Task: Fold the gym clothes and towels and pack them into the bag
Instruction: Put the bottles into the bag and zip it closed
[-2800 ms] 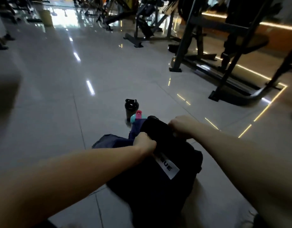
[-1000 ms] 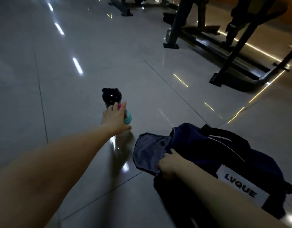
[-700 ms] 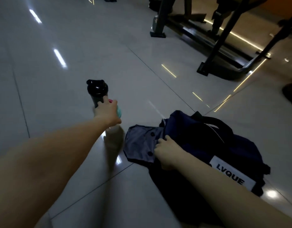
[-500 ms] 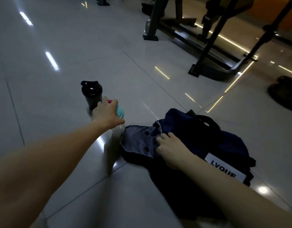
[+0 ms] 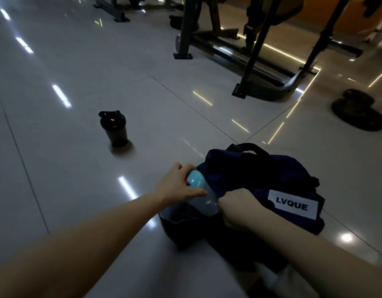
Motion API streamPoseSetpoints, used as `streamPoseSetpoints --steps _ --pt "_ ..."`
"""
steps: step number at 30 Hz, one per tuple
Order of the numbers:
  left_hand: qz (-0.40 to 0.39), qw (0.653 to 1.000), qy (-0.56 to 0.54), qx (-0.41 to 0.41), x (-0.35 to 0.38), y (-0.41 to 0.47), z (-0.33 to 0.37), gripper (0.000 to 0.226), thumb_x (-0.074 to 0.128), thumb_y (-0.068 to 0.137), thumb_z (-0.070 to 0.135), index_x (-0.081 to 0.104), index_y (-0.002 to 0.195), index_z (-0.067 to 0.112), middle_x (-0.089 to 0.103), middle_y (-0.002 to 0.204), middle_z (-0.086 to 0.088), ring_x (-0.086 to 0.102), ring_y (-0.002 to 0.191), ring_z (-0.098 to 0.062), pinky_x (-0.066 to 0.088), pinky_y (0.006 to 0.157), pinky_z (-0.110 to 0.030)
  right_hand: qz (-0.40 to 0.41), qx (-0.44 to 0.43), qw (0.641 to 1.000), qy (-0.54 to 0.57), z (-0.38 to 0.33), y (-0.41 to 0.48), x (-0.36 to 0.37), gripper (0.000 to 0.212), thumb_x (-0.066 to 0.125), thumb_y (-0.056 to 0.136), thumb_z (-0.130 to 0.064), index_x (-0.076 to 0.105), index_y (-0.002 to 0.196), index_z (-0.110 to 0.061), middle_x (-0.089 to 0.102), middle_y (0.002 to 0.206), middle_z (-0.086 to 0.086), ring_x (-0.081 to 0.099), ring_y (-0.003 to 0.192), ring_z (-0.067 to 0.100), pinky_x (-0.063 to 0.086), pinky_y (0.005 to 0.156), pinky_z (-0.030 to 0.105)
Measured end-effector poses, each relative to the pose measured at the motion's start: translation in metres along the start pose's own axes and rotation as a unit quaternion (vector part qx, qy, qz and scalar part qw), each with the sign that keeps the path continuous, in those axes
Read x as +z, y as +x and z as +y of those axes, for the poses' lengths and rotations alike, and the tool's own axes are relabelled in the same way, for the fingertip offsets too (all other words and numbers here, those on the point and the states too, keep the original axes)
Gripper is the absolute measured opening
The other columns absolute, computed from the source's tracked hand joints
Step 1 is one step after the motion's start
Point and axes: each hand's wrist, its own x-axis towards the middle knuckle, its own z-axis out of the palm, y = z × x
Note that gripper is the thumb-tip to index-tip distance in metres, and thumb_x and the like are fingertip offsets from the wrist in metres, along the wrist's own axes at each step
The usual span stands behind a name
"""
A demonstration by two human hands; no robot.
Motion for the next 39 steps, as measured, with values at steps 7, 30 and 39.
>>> streamPoseSetpoints --steps 7,30,39 --pt "-0.011 0.996 0.068 0.061 0.051 -0.020 -0.008 0.088 0.072 0.068 0.074 0.039 0.141 0.037 0.033 0.125 0.002 0.049 0.108 -0.020 0.049 0.097 -0.035 0.026 0.135 0.968 0.211 -0.002 0.009 0.007 0.019 0.061 0.091 -0.029 0.046 0.088 -0.017 0.064 0.104 0.011 0.063 0.097 0.034 0.040 0.070 0.035" --pt "-0.139 0.985 0.070 0.071 0.009 0.015 0.008 0.076 0.092 0.055 0.046 0.045 0.113 0.032 0.054 0.108 0.008 0.057 0.093 -0.016 0.051 0.077 -0.034 -0.042 0.238 0.897 0.371 0.036 0.037 0.001 0.028 0.068 0.085 -0.035 0.061 0.073 -0.010 0.065 0.079 0.007 0.067 0.084 0.031 0.052 0.068 0.033" --pt "-0.100 0.993 0.056 0.015 0.032 0.002 0.023 0.103 0.093 0.051 0.058 0.036 0.131 0.024 0.059 0.120 0.003 0.059 0.102 -0.020 0.048 0.083 -0.034 0.024 0.223 0.881 0.417 0.061 0.016 -0.028 0.018 0.073 0.085 -0.026 0.074 0.077 -0.010 0.073 0.080 0.008 0.071 0.080 0.024 0.060 0.081 0.047"
